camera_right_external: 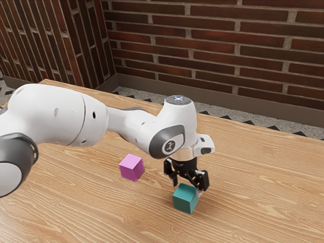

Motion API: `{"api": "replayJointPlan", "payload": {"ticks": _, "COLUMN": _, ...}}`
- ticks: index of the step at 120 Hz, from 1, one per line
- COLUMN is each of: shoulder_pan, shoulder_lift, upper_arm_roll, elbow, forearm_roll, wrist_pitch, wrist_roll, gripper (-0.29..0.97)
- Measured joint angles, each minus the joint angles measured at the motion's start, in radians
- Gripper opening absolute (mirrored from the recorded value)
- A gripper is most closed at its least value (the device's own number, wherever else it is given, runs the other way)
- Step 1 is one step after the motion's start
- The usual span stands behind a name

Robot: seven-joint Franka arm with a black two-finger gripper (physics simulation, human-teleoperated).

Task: Pick up the blue block with one arm, and put the blue block on the pink block with one arm

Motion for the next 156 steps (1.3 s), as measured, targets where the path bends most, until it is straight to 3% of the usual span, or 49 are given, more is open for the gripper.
{"api": "replayJointPlan", "payload": {"ticks": 120, "shoulder_pan": -0.008, "shoulder_lift": 0.027, "upper_arm_roll": 0.0, "elbow": -0.059, "forearm_roll": 0.024, "wrist_pitch": 0.099, "wrist_roll": -0.019, "gripper": 0.68}}
{"api": "replayJointPlan", "payload": {"ticks": 156, "shoulder_pan": -0.009, "shoulder_lift": 0.03, "upper_arm_roll": 0.0, "elbow": -0.059, "forearm_roll": 0.025, "wrist_pitch": 0.102, "wrist_roll": -0.015, "gripper": 0.46}}
